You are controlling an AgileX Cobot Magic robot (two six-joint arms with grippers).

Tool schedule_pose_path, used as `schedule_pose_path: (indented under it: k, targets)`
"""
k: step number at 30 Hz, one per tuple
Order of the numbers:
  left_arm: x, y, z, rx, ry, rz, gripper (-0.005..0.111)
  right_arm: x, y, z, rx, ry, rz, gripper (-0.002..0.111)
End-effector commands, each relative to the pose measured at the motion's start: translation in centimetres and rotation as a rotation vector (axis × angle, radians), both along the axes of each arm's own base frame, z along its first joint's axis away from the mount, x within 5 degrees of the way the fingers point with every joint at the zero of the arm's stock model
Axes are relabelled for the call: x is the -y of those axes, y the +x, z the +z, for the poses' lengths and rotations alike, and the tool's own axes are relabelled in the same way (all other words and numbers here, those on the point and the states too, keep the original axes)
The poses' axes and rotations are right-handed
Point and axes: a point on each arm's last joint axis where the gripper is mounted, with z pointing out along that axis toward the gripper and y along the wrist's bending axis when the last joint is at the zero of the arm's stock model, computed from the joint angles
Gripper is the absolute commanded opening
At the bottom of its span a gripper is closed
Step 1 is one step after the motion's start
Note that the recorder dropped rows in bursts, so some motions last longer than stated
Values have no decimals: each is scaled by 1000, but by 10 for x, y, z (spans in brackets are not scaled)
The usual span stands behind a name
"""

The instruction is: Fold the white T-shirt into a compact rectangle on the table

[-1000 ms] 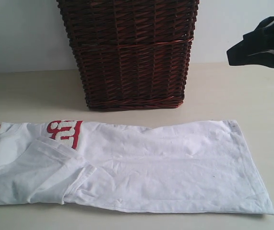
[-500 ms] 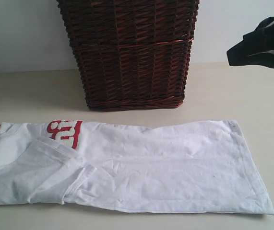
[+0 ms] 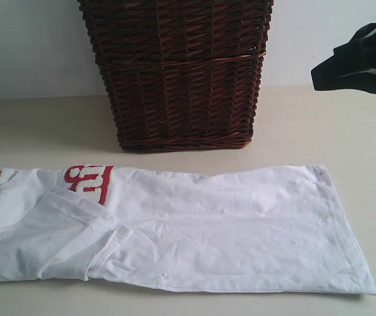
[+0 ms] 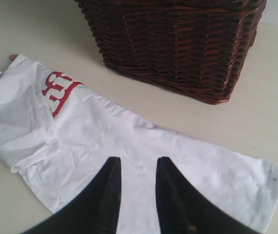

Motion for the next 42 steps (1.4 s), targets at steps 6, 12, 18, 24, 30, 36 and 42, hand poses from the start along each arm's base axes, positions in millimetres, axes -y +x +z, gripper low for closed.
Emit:
schedule_pose_path:
  k: [6,12,18,24,30,36,42]
  targets:
    - [7,14,-1,126,-137,44,65,1,-2,3,16,-1,6,27]
    - [9,15,-8,135,-170,35,65,1,-2,3,15,-1,7,27]
    - [23,17,-35,61,-112,-23,65,1,-2,3,12,-2,9,27]
    - [41,23,-42,83,-124,-48,65,0,-2,3,10,8,8,27]
    - [39,19,-46,29,-73,-74,50,-1,-3,4,11,17,21,27]
    - [45,15,-49,-22,-23,-139,0,-2,-4,3,2,18,26,27]
    - [29,9,-33,-129,118,-56,0,-2,-4,4,-4,29,28,27]
